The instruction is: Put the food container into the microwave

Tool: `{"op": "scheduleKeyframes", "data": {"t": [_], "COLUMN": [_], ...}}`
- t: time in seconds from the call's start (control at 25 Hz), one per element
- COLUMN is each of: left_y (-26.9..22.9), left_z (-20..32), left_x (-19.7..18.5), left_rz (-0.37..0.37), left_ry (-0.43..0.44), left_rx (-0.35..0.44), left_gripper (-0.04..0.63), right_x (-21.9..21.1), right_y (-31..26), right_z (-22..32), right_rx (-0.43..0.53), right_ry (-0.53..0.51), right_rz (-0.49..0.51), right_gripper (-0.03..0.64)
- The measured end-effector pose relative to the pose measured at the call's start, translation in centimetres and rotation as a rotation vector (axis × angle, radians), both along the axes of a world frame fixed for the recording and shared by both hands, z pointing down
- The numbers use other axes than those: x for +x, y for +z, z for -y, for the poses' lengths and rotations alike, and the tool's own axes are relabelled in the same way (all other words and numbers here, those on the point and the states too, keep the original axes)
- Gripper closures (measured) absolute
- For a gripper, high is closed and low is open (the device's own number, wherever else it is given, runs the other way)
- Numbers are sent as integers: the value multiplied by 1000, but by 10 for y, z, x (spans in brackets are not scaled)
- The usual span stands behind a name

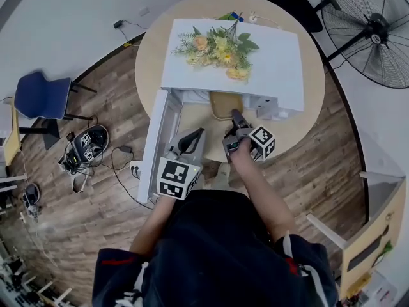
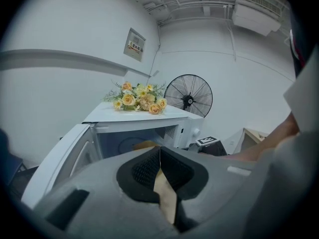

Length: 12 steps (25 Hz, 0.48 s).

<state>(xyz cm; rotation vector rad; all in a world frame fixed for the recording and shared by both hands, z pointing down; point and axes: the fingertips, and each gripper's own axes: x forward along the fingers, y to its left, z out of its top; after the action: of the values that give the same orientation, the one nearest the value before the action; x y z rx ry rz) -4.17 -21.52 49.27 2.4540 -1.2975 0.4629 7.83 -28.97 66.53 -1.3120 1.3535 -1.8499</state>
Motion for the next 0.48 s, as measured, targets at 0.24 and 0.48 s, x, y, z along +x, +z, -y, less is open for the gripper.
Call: {"op": "scheduleKeyframes", "data": {"t": [0.24, 0.48], "left_y": [1, 5], "left_z": [6, 8], "left_x": [-3, -3], "left_rz": [-6, -10], "left_ry": [51, 90], "left_rx": [-9, -18], "left_gripper": [577, 577], "right_x": [-3, -7], "right_y": [3, 8], "right_z": [12, 26], "right_rx": [0, 15], "right_ry": [45, 83], "right_rz": [-3, -13], "right_gripper": [407, 407]}}
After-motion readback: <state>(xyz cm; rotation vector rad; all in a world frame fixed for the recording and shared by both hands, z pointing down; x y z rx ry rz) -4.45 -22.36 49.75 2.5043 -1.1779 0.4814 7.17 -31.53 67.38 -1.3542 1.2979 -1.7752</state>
